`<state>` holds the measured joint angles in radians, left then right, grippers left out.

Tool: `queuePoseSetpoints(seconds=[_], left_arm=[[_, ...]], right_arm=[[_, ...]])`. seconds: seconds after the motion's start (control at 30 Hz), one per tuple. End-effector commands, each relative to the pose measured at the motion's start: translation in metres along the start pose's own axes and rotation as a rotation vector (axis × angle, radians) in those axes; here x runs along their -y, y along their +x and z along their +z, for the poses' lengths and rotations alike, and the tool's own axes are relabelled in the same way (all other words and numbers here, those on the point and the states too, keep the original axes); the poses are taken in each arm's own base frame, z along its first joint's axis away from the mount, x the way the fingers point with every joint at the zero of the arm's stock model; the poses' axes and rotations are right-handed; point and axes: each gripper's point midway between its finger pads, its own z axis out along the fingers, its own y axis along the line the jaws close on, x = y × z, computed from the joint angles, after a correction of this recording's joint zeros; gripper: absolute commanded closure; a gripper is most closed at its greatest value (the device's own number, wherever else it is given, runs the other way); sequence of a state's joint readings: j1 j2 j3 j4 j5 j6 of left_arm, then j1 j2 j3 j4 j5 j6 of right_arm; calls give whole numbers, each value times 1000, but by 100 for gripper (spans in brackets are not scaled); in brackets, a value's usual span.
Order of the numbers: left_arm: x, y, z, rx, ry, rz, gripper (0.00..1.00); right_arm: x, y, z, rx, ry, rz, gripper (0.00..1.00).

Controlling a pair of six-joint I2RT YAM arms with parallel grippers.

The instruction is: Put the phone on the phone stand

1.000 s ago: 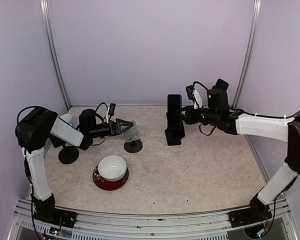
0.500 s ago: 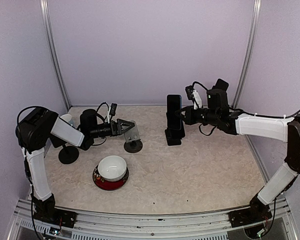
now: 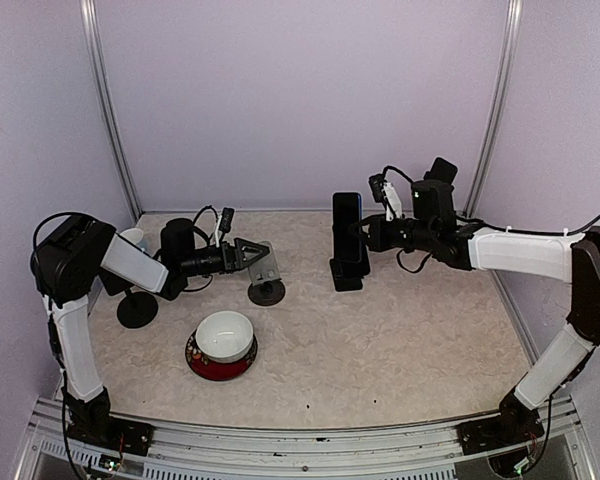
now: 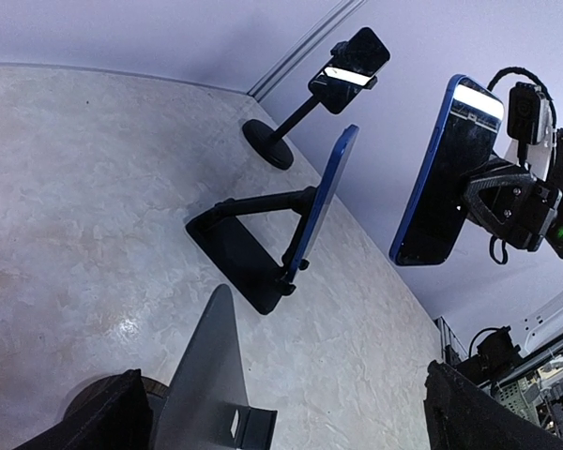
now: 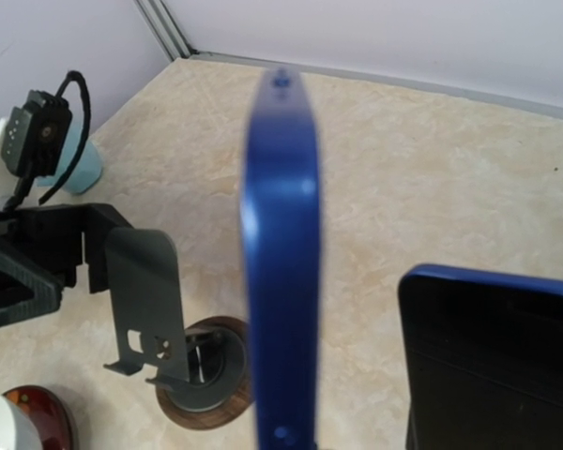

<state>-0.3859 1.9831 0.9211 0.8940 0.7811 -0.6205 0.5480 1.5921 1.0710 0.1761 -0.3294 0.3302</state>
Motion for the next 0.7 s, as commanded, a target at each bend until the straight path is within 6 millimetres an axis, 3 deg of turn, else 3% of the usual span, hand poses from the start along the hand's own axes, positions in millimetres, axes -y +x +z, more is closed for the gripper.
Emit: queuePoseSetpoints(seconds=[0.0, 0.3, 0.67], left_arm=[[20, -22, 0, 37, 30, 73, 1], [27, -24, -2, 40, 37, 82, 1], [36, -23, -4, 40, 45, 106, 1]], right_arm=[[-19, -39, -9, 104, -36, -49, 100], [-26, -43, -9, 108, -41, -46, 100], [-52, -46, -3, 100, -78, -89, 100]])
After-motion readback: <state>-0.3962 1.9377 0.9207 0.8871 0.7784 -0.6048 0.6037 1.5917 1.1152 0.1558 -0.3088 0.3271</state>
